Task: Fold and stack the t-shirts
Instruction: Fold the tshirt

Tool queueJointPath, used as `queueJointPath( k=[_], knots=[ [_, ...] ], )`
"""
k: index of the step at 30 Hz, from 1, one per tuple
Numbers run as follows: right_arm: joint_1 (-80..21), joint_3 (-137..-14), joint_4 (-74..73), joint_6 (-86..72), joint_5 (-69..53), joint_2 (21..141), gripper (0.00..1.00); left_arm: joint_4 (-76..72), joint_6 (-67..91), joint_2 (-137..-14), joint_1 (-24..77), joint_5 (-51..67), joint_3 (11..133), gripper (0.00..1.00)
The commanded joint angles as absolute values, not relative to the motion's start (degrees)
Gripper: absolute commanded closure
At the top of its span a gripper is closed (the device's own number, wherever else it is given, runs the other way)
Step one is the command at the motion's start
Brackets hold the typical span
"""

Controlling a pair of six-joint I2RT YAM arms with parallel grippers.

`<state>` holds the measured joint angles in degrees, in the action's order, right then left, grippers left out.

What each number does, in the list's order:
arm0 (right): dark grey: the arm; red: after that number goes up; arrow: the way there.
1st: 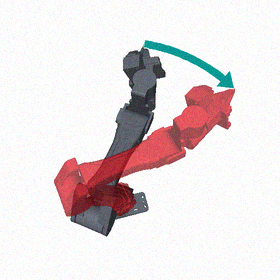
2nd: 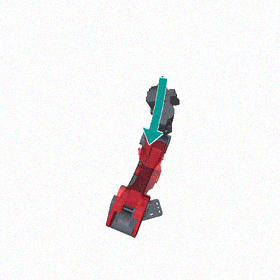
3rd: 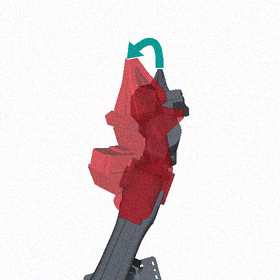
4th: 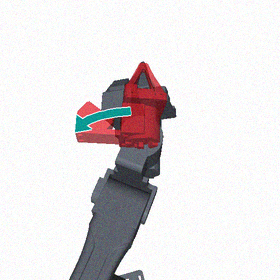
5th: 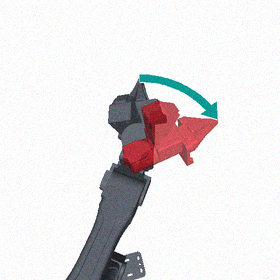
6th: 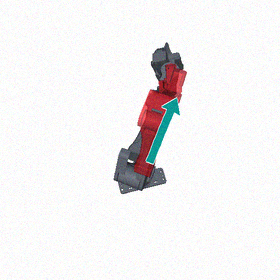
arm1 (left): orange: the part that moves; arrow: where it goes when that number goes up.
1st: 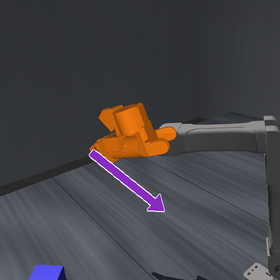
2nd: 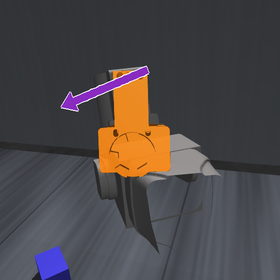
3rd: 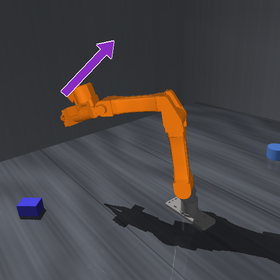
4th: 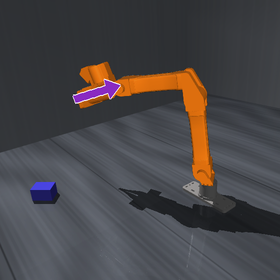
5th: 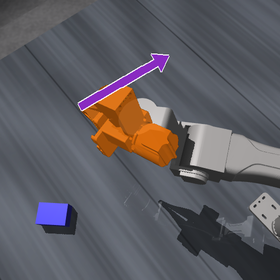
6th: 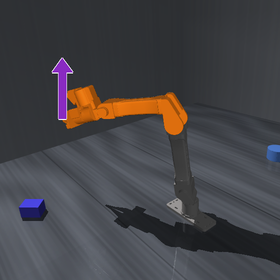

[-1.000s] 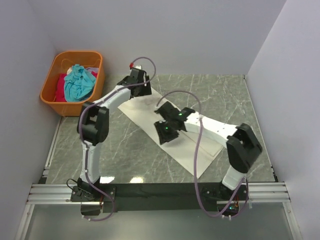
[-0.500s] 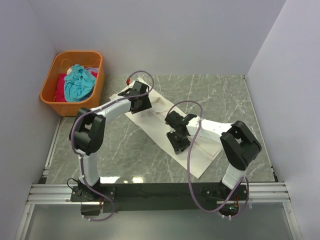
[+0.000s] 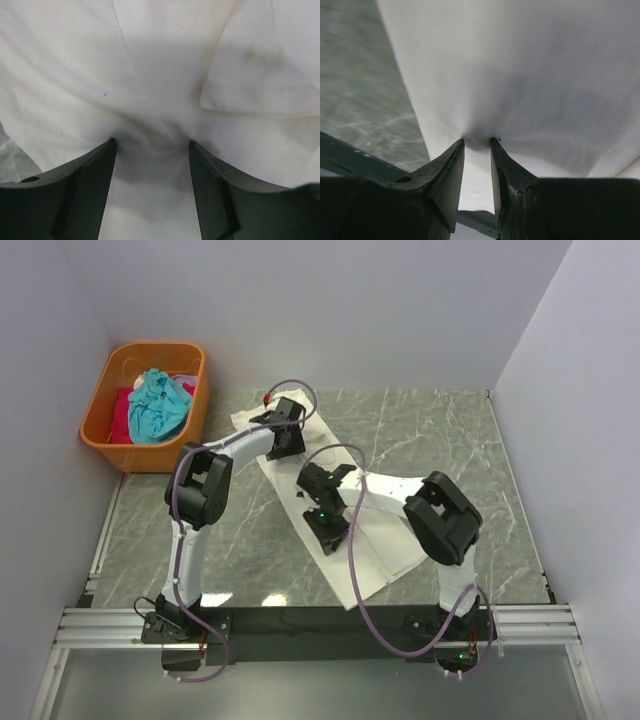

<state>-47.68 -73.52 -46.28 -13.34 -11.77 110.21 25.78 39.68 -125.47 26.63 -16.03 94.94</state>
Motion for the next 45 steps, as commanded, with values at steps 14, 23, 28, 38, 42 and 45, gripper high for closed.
queueJointPath(
  k=[14,23,28,38,42,45],
  knots=[
    [-56.78,-98.88,-47.29,-15.90,-19.44,124.64,0.65,23.20,20.48,-135.88,23.03,-9.58,109.95,0.15],
    [-53.35,-78.42,-41.84,-19.68,-14.77,100.66,0.58,24.07,29.77,-115.86,22.68,-9.49,103.37,0.08],
    [-49.31,-66.73,-41.40,-21.88,-9.94,88.70,0.52,30.05,36.38,-101.03,23.64,-12.29,90.38,0.10],
    [-43.42,-50.46,-39.03,-30.75,-6.33,75.77,0.43,40.33,49.28,-70.60,32.33,-8.45,54.69,0.12],
    [-43.33,-46.32,-38.41,-32.69,-7.38,74.27,0.43,41.92,55.80,-62.15,37.34,-2.47,43.79,0.13],
    [-43.33,-45.00,-38.41,-32.96,-8.78,75.41,0.44,42.01,60.55,-58.63,42.96,-0.44,38.77,0.13]
  ],
)
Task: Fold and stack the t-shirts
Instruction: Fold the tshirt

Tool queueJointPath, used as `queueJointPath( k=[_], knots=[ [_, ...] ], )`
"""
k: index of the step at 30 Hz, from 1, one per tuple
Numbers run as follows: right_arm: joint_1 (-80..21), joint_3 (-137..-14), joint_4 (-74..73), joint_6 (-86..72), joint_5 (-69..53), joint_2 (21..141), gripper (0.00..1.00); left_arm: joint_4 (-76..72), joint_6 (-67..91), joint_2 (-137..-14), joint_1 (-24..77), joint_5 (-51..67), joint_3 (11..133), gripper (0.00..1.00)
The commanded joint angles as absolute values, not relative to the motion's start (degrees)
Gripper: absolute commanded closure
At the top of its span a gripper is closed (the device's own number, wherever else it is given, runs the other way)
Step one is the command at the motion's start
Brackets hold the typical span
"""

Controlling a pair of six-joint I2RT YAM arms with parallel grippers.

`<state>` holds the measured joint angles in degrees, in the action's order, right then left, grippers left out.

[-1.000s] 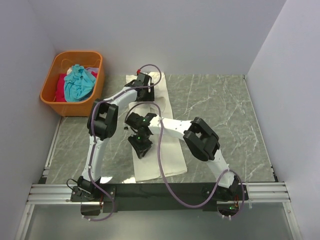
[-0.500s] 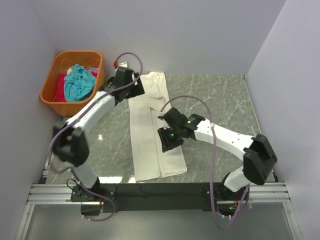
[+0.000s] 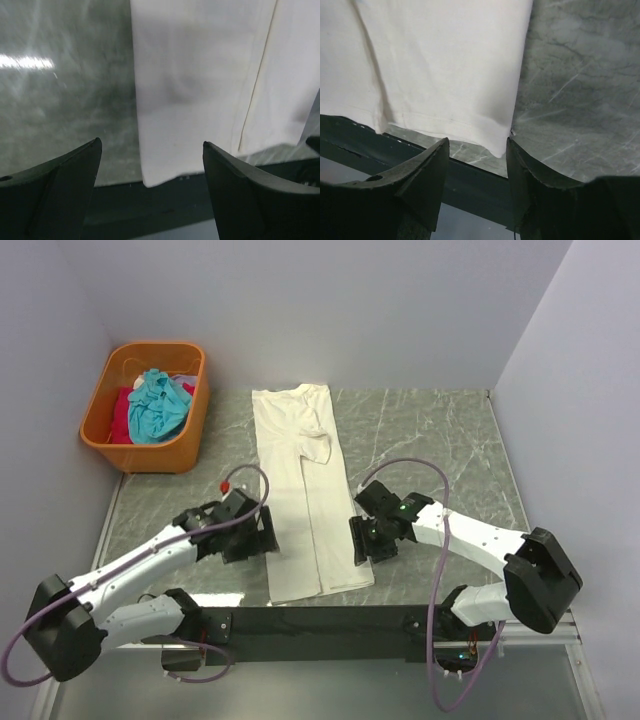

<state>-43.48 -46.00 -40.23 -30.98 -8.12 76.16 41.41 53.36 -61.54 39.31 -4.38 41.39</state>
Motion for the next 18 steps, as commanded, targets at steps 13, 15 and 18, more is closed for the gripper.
queueJointPath(
  k=[13,15,18],
  knots=[
    [-43.33,-43.77,-38.76,-33.22,-10.37,80.50,0.53,38.15,61.35,-71.00,49.39,4.74,37.09,0.24],
    [-43.33,-44.21,-38.94,-33.13,-10.37,81.73,0.53,38.41,61.17,-74.51,50.97,4.66,38.32,0.27],
    [-43.33,-44.03,-38.76,-33.13,-10.72,83.05,0.53,39.81,61.35,-77.94,52.81,3.69,39.81,0.31]
  ],
)
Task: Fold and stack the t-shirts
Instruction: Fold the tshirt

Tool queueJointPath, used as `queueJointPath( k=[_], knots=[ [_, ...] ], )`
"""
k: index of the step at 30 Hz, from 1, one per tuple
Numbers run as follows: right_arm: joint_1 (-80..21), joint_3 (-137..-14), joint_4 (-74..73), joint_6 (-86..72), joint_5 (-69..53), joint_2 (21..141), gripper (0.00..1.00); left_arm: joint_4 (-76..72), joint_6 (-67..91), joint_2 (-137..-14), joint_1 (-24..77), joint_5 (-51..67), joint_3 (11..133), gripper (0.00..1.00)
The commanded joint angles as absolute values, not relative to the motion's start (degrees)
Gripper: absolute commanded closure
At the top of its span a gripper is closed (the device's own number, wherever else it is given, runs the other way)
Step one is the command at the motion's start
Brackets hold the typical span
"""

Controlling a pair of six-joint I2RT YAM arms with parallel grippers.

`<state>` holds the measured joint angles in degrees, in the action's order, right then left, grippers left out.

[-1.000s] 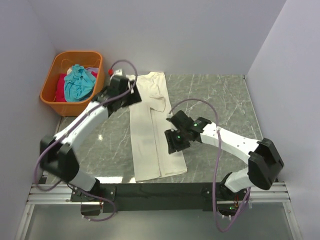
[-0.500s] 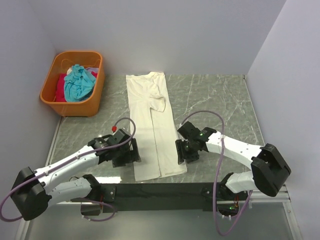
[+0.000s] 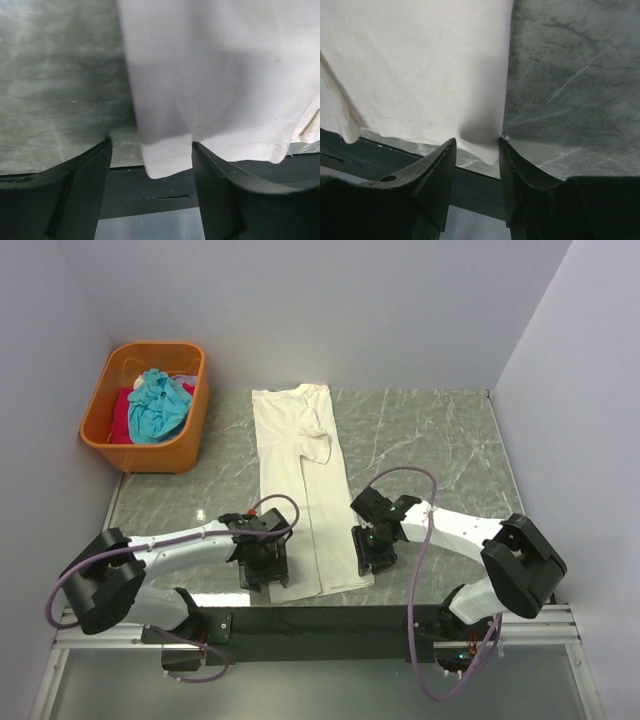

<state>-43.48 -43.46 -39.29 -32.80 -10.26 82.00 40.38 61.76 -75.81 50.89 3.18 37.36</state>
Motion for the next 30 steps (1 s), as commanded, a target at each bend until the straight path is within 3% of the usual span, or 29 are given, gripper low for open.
queueJointPath(
  k=[1,9,10,13,14,16,26,30],
  knots=[
    [-43.33,-43.95,-38.41,-33.05,-11.07,83.49,0.53,39.90,61.70,-78.65,53.34,3.60,39.99,0.32],
    [-43.42,-44.12,-38.58,-33.05,-11.95,85.52,0.55,40.08,62.05,-83.14,56.42,3.69,41.22,0.45],
    [-43.42,-44.03,-38.15,-32.96,-12.21,85.52,0.57,39.99,61.96,-83.32,56.43,3.87,41.13,0.51],
    [-43.42,-43.94,-38.06,-32.35,-12.30,85.87,0.71,39.73,61.70,-83.58,56.51,3.96,41.22,0.72],
    [-43.42,-44.47,-38.40,-32.08,-12.13,86.04,0.85,39.55,61.53,-83.58,56.51,4.13,41.48,0.81],
    [-43.42,-45.09,-39.37,-31.21,-11.69,85.52,0.99,39.20,60.56,-82.89,56.51,4.92,41.57,0.99],
    [-44.56,-45.17,-44.91,-28.39,-18.11,78.84,1.00,38.85,62.14,-67.16,56.52,12.48,36.13,0.99],
    [-41.85,-51.49,-46.58,-26.28,-16.53,80.77,1.00,39.55,56.27,-64.95,44.52,12.22,36.73,0.99]
  ],
)
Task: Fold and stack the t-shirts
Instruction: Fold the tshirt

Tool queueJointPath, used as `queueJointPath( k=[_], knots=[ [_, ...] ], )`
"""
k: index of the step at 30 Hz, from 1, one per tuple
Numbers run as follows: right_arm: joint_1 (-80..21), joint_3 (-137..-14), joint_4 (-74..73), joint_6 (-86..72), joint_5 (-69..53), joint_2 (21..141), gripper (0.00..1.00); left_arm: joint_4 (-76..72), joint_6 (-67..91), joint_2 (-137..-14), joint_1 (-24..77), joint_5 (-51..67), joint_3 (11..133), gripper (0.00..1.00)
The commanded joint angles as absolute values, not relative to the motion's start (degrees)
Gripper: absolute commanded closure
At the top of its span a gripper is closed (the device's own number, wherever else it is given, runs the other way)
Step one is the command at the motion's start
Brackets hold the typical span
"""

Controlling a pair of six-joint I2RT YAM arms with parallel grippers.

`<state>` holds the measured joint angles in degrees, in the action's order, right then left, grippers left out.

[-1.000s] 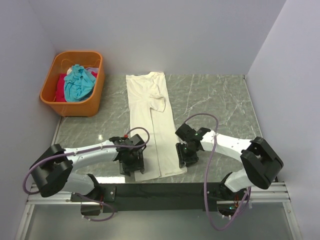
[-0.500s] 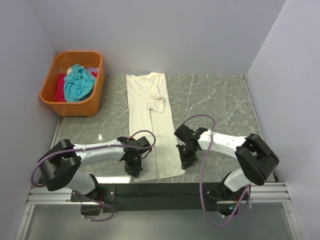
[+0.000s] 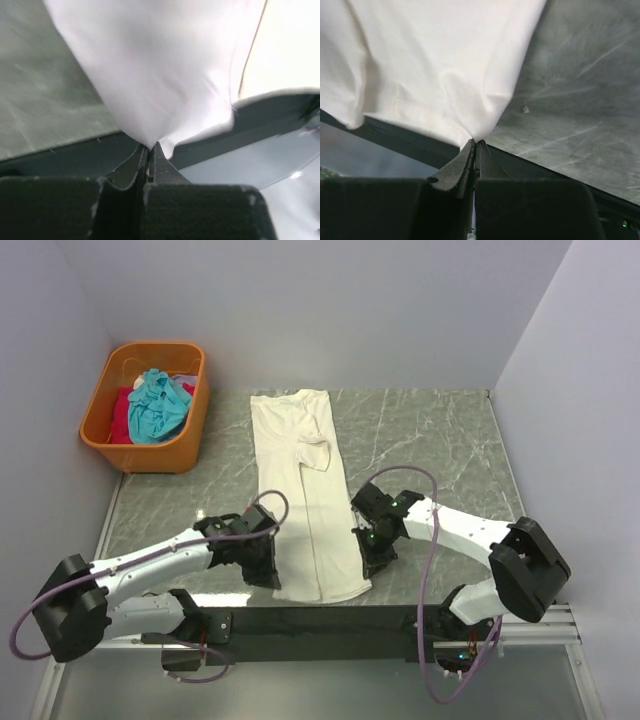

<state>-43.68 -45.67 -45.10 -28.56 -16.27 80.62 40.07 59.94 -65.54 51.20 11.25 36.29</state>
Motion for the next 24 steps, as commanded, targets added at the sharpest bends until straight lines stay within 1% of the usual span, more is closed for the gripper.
queueJointPath(
  k=[1,5,11,12,16,24],
  knots=[
    [-40.88,-54.64,-47.10,-25.06,-15.57,81.64,1.00,39.64,53.20,-65.39,42.30,11.52,37.52,0.99],
    [-36.40,-63.26,-48.60,-21.63,-13.01,87.17,1.00,39.38,45.54,-71.87,31.50,9.06,45.07,0.99],
    [-30.85,-74.78,-48.43,-17.85,-10.02,94.82,1.00,36.04,37.27,-81.55,22.26,6.07,55.27,0.99],
    [-30.59,-76.10,-48.17,-17.49,-9.58,96.05,1.00,35.86,36.57,-84.52,21.28,5.72,56.59,0.99],
    [-29.53,-83.47,-45.53,-16.44,-8.53,101.33,1.00,34.46,34.28,-88.85,18.81,2.99,62.74,0.99],
    [-27.16,-91.58,-42.63,-15.38,-7.47,110.30,1.00,29.01,32.87,-95.96,17.84,0.26,67.67,0.99]
  ],
)
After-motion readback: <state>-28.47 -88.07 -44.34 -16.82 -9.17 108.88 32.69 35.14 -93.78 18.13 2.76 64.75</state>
